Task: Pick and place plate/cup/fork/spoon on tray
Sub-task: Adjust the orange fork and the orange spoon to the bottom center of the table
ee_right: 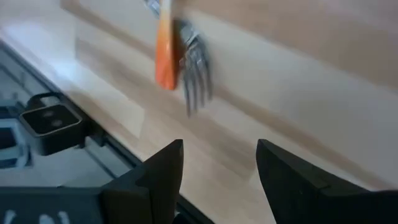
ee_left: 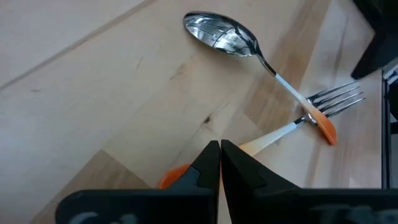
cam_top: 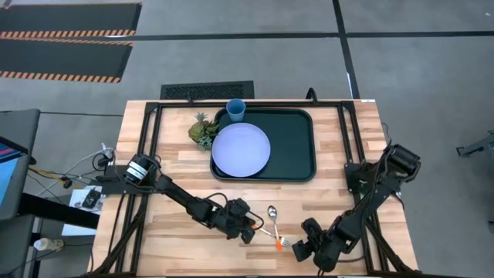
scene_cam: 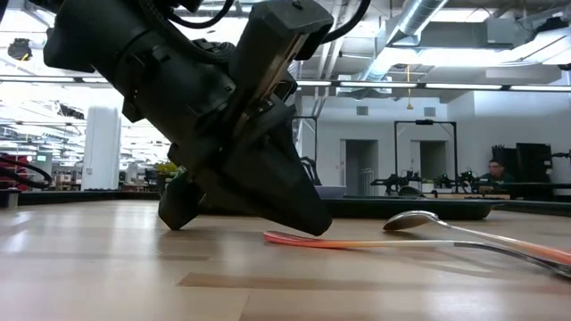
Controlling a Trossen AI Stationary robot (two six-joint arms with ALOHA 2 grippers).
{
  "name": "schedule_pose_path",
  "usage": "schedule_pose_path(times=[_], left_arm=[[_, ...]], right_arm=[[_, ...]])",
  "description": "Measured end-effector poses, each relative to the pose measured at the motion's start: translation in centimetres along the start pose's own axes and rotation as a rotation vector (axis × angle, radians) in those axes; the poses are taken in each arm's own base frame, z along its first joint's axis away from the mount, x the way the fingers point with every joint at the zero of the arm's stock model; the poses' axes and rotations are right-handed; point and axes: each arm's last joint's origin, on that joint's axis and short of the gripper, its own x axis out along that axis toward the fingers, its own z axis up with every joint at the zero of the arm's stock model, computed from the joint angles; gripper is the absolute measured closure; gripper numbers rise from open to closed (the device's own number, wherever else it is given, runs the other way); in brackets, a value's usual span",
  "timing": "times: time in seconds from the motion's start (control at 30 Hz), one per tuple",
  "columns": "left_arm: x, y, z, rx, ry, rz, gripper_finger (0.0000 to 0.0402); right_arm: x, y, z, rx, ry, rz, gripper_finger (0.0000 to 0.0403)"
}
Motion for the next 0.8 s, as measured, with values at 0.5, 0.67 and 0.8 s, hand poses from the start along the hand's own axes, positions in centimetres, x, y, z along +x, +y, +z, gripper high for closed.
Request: schedule_pose_path(times=[0.5,0.67,0.8], left_arm=[[0.0,0.0,0.0,0.001,0.002,0.003,0.0401],[0.0,0.0,0.0,0.002,0.000,0.007,0.0401],[0.0,0.0,0.0,0.003,0.000,0.008,0.0401]], right_arm=[[1.9,0.5,1.1,-0.013,-0.057,0.039,0.0175],[2.0,0.7,1.5,-0.006,-0.064,0.038,0.0194],[2.1,0.8,1.7,-0.023,-0.064,0.038,0.0219]])
